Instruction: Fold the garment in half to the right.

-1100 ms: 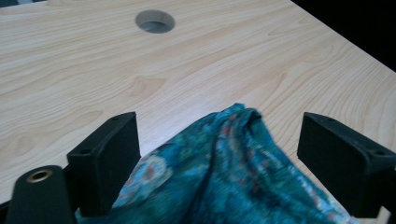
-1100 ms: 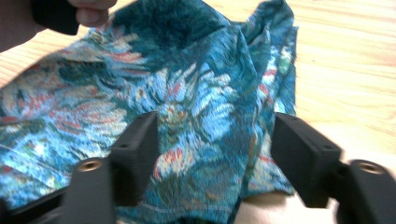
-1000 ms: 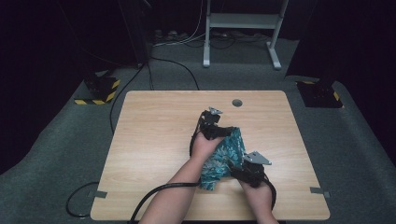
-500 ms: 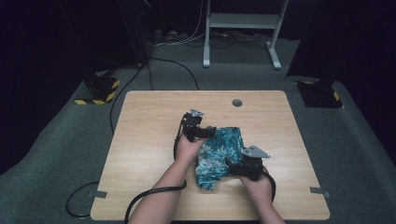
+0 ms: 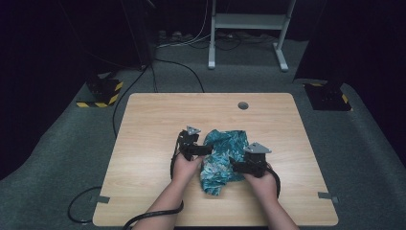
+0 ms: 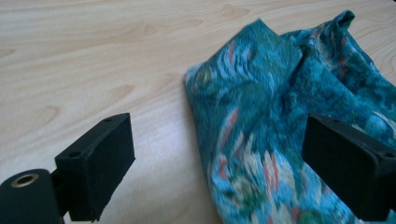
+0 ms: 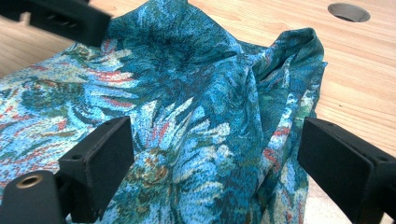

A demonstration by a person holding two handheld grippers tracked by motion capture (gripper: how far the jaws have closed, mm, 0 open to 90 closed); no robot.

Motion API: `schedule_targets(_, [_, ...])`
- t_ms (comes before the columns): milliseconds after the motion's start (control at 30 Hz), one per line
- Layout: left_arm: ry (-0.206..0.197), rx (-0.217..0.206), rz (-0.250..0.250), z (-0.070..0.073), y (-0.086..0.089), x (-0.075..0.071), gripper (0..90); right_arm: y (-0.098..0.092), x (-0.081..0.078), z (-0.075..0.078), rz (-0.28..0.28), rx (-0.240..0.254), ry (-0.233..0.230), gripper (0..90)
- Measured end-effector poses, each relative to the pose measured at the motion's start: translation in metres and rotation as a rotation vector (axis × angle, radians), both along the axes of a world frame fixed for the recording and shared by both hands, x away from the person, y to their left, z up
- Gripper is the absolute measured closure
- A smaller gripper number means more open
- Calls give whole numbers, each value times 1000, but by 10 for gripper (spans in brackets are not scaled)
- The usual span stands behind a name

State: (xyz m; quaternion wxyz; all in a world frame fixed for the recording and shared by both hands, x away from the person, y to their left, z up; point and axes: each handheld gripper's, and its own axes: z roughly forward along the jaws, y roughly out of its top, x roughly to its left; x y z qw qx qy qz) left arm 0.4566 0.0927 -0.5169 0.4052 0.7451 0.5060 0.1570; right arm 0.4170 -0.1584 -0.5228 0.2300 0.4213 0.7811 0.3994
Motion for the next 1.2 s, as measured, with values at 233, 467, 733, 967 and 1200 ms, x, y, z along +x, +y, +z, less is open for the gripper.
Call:
schedule_targets(233, [18, 31, 20, -5, 5, -24, 99, -1, 4, -2, 8, -6, 17, 119])
schedule_targets(467, [42, 79, 25, -13, 4, -35, 116, 4, 3, -10, 1, -50, 38, 291])
schedule_targets(733, [64, 113, 13, -18, 0, -38, 140, 5, 5, -16, 0, -63, 84, 311])
schedule_targets(967, [54, 186, 2, -19, -4, -42, 146, 4, 5, -16, -2, -41, 114, 330])
schedule_targets(1200, [43, 186, 9, -20, 2, -54, 153, 10, -5, -17, 11, -38, 110, 335])
